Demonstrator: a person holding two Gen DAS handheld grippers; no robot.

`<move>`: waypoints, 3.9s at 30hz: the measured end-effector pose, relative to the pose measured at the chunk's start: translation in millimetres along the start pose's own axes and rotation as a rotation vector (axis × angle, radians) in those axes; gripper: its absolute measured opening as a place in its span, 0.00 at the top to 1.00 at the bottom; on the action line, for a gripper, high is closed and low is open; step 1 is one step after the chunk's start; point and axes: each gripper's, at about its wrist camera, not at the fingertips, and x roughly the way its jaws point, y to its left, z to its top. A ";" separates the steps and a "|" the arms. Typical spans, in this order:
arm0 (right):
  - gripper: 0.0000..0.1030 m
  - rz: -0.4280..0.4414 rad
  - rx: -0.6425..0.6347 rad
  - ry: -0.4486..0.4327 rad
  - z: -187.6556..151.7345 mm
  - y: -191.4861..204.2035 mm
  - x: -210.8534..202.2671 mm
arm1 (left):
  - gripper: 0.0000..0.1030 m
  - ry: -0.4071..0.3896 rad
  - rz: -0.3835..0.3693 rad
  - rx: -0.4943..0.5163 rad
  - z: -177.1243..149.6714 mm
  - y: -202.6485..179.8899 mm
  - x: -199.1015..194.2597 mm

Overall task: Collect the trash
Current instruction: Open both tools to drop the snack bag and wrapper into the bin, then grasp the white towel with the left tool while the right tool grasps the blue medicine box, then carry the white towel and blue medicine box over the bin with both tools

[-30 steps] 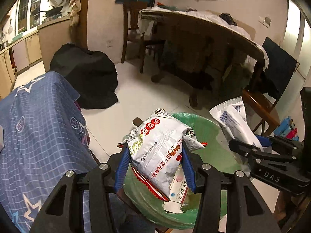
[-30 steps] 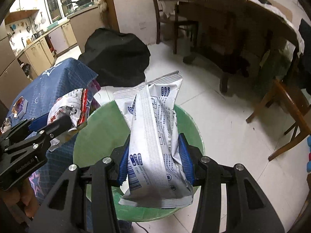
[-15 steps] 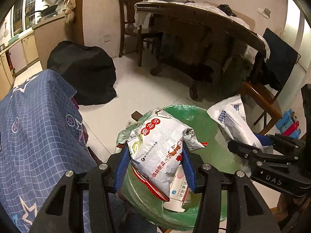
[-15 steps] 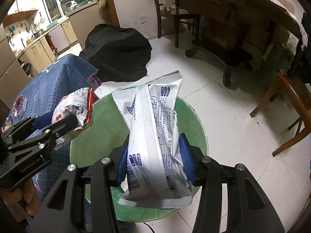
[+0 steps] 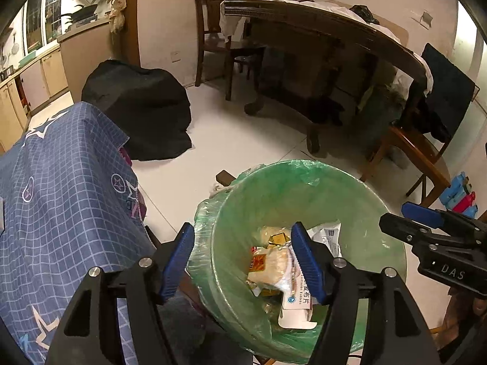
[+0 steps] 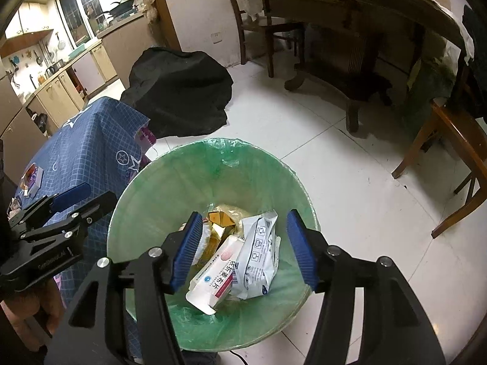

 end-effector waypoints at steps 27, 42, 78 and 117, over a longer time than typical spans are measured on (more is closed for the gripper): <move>0.15 0.401 -0.346 -0.115 -50.6 267.4 -38.2 | 0.17 -0.184 0.470 -0.438 -157.6 352.0 -246.4; 0.19 0.507 -0.543 0.048 -17.1 406.3 24.0 | 0.43 -0.064 0.451 -0.483 -186.7 410.6 -218.8; 0.54 0.307 -0.558 -0.108 -34.2 450.5 48.2 | 0.74 -0.144 0.385 -0.471 -202.0 384.4 -230.0; 0.53 0.084 -0.287 -0.474 8.2 217.4 -125.9 | 0.74 -0.443 0.132 -0.094 -39.9 132.4 -270.6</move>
